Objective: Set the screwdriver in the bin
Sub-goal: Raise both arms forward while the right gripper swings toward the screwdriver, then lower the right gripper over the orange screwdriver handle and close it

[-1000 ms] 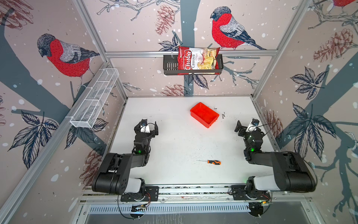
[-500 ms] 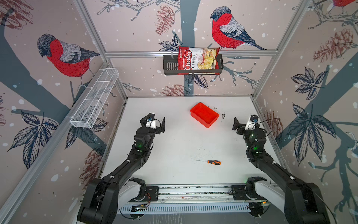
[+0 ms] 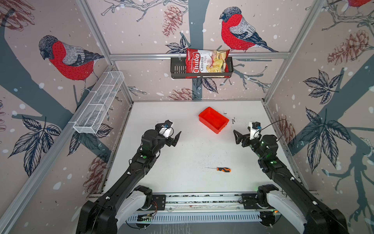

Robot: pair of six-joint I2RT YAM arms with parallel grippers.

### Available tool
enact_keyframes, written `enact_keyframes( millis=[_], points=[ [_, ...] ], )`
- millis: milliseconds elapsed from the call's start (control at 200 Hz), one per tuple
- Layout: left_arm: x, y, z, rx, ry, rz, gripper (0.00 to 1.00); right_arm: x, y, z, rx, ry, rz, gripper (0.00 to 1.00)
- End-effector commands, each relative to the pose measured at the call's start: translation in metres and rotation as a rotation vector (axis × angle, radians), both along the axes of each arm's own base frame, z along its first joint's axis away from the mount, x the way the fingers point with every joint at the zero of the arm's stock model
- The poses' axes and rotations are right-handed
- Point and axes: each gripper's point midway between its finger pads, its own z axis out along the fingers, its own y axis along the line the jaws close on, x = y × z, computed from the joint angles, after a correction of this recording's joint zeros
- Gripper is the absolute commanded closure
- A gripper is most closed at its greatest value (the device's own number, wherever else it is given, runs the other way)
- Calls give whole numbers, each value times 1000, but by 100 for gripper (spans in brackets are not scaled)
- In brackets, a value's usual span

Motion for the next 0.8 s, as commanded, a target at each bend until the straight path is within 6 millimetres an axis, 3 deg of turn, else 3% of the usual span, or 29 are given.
enact_keyframes(
  millis=[0, 120, 275, 390, 580, 796],
  points=[
    [-15, -12, -3, 10, 14, -99, 2, -20, 33, -8, -142, 16, 192, 0],
    [-26, -13, -5, -13, 23, -123, 2, -47, 63, -24, -269, 37, 397, 0],
    [-41, -17, -6, -22, 18, -178, 2, -66, 84, -37, -349, 75, 524, 0],
    [-48, -16, -11, -4, 32, -193, 2, -88, 99, -59, -505, 82, 655, 0],
    [-53, -11, -24, 22, 27, -173, 2, -113, 102, -102, -639, 205, 792, 0],
    [-54, -7, -26, 39, 7, -157, 2, -116, 91, -136, -772, 281, 761, 0]
  ],
)
